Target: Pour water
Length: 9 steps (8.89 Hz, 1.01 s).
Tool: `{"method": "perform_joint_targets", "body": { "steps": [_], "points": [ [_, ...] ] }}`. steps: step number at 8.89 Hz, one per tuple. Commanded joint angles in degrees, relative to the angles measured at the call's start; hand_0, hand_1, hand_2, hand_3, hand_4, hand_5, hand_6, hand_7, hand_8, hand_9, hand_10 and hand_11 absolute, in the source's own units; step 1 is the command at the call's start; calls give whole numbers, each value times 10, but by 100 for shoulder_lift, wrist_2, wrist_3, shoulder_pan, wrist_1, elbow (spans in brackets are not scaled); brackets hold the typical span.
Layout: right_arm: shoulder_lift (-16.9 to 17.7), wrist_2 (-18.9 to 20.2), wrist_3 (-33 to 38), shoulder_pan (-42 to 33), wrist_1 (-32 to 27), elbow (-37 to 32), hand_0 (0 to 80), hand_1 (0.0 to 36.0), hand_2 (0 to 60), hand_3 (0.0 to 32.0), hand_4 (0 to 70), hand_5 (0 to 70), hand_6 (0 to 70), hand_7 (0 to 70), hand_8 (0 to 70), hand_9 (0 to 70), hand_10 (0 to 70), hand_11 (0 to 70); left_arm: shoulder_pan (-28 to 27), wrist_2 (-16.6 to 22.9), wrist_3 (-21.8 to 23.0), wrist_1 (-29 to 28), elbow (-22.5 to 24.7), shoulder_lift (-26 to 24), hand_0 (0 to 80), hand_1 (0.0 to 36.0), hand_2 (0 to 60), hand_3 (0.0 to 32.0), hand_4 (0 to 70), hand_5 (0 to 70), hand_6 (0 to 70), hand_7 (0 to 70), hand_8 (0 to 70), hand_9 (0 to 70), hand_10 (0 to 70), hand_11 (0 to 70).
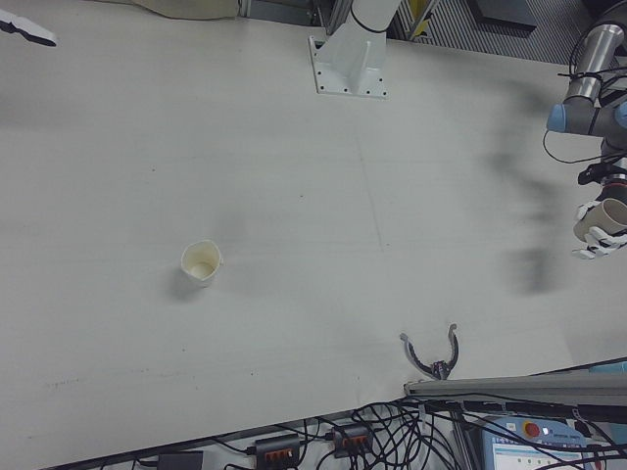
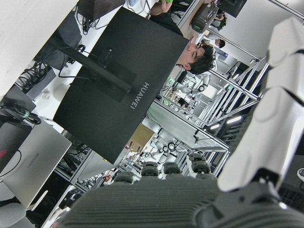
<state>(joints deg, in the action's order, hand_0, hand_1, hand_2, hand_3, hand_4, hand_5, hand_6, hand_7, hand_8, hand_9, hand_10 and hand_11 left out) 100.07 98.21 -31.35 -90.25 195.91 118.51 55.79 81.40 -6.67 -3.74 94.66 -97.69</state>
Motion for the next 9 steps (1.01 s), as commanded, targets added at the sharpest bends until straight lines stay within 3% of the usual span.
{"method": "perform_joint_targets", "body": {
  "steps": [1, 2, 4, 5, 7, 9],
  "points": [
    [-179, -713, 59, 401, -1113, -1133, 457, 139, 154, 0, 0, 64, 46, 0, 94, 106, 0, 0, -174, 96, 17, 259, 246, 48, 800, 360, 600, 0, 700, 700, 543, 687, 274, 330, 209, 334],
    [-328, -881, 15, 594, -1394, -1528, 461, 149, 166, 0, 0, 67, 54, 0, 90, 98, 0, 1, -174, 87, 8, 251, 237, 118, 800, 360, 600, 0, 700, 700, 550, 700, 279, 338, 211, 336],
    [-671, -1766, 76, 1339, -2166, -2774, 467, 162, 167, 0, 0, 64, 41, 0, 69, 66, 0, 0, -174, 104, 8, 251, 264, 154, 800, 360, 600, 0, 700, 700, 525, 683, 262, 322, 206, 330],
    [-916, -1883, 24, 1735, -2327, -3068, 467, 160, 160, 0, 0, 61, 31, 0, 63, 59, 0, 0, -174, 104, -1, 251, 246, 154, 800, 360, 600, 0, 700, 700, 521, 673, 258, 316, 203, 326],
    [-1067, -2583, 84, 2700, -2364, -3386, 478, 179, 170, 0, 0, 65, 53, 0, 41, 29, 0, 0, -165, 104, -1, 251, 229, 163, 800, 360, 600, 0, 700, 700, 520, 668, 255, 310, 201, 324],
    [-1348, -2658, 155, 3248, -2364, -3396, 479, 180, 167, 0, 0, 65, 42, 0, 45, 36, 0, 0, -174, 104, -18, 189, 176, 198, 800, 360, 600, 0, 700, 700, 519, 662, 253, 308, 202, 325]
  ]
}}
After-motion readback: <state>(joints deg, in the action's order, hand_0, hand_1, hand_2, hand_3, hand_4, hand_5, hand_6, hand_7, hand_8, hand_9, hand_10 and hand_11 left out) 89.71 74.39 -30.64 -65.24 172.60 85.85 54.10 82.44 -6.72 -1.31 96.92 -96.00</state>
